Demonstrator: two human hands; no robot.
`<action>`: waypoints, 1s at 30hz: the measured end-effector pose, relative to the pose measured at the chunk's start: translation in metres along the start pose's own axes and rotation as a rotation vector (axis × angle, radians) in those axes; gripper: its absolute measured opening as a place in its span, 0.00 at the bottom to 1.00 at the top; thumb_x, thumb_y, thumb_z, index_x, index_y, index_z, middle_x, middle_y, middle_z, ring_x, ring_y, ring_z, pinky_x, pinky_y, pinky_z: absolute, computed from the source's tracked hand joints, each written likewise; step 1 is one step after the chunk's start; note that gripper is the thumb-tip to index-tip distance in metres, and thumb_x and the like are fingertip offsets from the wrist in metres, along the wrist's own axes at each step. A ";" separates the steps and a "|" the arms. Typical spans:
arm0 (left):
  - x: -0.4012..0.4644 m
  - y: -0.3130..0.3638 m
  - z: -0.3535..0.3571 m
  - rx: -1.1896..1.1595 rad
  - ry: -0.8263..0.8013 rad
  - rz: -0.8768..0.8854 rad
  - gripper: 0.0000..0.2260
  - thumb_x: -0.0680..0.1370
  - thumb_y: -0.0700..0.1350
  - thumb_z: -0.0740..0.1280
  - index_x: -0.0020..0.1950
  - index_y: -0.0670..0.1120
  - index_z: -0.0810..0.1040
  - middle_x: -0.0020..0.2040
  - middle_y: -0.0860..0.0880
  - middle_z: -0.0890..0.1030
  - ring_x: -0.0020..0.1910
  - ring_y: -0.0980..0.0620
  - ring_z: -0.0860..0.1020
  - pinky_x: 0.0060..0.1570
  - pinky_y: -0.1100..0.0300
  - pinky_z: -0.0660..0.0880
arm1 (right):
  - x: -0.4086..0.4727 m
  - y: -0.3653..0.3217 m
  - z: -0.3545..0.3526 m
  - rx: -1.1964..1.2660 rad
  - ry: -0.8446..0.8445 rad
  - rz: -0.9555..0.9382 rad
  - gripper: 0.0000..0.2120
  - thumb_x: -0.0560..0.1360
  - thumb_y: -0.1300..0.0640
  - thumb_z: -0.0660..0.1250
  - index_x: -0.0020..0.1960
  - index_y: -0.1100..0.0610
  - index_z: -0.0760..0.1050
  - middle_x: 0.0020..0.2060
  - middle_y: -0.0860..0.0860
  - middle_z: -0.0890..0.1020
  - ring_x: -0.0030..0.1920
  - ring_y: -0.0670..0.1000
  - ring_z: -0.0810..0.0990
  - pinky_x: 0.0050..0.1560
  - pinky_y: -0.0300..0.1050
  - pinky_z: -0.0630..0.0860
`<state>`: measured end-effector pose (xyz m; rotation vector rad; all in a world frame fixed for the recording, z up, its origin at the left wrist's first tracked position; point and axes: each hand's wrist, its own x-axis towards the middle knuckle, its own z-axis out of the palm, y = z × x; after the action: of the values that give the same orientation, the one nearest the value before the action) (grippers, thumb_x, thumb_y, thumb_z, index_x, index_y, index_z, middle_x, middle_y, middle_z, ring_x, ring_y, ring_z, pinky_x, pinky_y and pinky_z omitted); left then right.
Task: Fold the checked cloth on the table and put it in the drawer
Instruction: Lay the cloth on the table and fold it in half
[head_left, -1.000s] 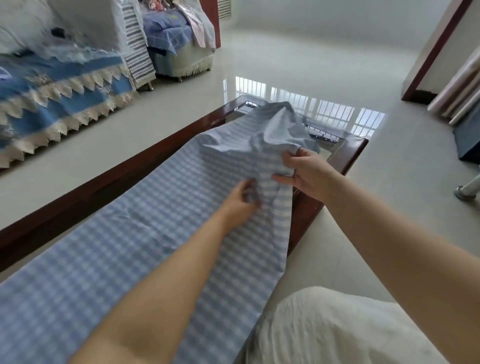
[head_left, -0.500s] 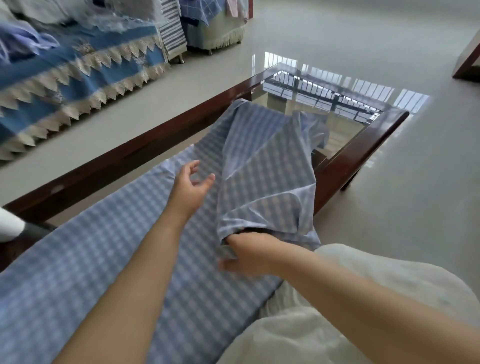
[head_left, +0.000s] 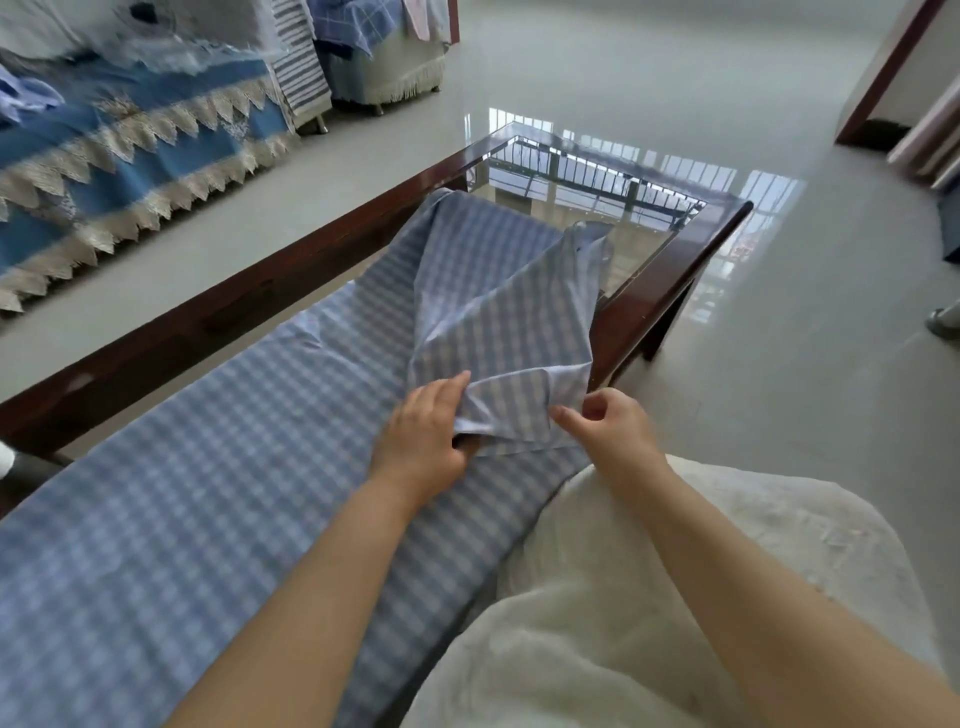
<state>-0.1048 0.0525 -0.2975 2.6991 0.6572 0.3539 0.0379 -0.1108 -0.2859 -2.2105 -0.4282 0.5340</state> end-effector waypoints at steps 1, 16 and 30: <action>-0.001 0.003 0.001 0.010 0.015 -0.058 0.31 0.74 0.52 0.66 0.75 0.48 0.62 0.70 0.48 0.70 0.68 0.47 0.69 0.65 0.53 0.67 | -0.002 -0.003 0.001 0.136 0.016 -0.021 0.15 0.70 0.46 0.72 0.44 0.58 0.78 0.38 0.48 0.80 0.40 0.50 0.78 0.44 0.49 0.75; -0.017 0.009 0.010 -0.597 0.259 -0.469 0.18 0.79 0.38 0.60 0.68 0.48 0.71 0.55 0.54 0.77 0.54 0.54 0.75 0.49 0.63 0.68 | -0.023 -0.019 0.015 0.420 -0.004 -0.221 0.27 0.74 0.43 0.66 0.67 0.56 0.68 0.62 0.50 0.74 0.63 0.47 0.72 0.61 0.44 0.70; -0.017 0.000 0.008 -0.693 0.170 -0.468 0.16 0.80 0.44 0.59 0.68 0.51 0.69 0.60 0.55 0.76 0.58 0.55 0.74 0.51 0.65 0.69 | -0.012 -0.027 0.005 -0.297 0.171 -0.939 0.28 0.68 0.60 0.72 0.64 0.52 0.63 0.43 0.49 0.82 0.33 0.54 0.81 0.34 0.44 0.73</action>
<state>-0.1170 0.0423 -0.3074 1.8150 0.9704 0.5625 0.0220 -0.0964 -0.2657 -1.9959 -1.4064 -0.2377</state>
